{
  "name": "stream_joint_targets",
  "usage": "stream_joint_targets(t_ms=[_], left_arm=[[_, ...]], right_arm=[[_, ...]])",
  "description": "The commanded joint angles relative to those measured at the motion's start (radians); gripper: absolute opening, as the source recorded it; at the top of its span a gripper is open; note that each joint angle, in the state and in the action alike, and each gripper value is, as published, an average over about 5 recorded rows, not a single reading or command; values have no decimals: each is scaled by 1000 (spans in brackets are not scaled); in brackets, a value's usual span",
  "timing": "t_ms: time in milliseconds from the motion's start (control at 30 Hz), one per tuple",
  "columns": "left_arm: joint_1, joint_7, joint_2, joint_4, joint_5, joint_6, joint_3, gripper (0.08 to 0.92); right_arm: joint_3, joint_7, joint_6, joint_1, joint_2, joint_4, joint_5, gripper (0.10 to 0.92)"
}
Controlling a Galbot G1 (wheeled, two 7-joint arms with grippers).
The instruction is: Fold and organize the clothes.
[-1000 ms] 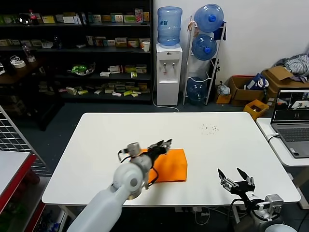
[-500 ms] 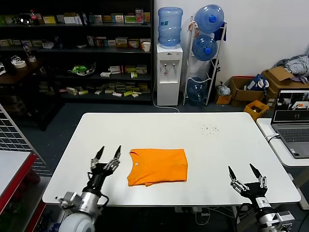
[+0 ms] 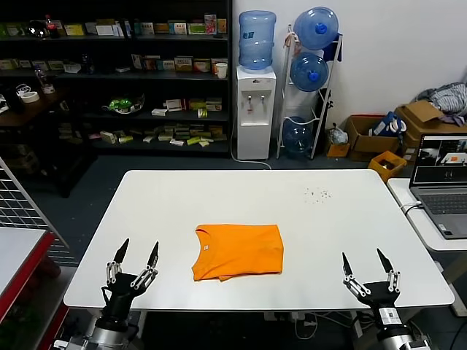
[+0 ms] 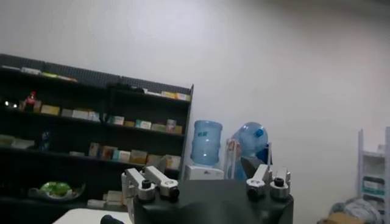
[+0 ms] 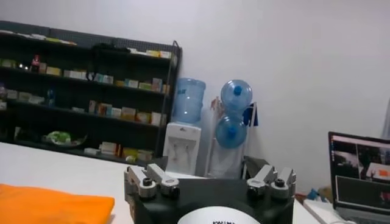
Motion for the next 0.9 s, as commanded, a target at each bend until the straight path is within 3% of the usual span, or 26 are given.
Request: stream_joint_targets(t_ms=[33, 900], left_arm=[[68, 57, -38, -3, 47, -79, -57, 823], [84, 28, -47, 4, 45, -82, -39, 823]], right_arm=[[8, -17, 109, 0, 87, -21, -96, 823], [4, -23, 87, -15, 88, -12, -87, 823]])
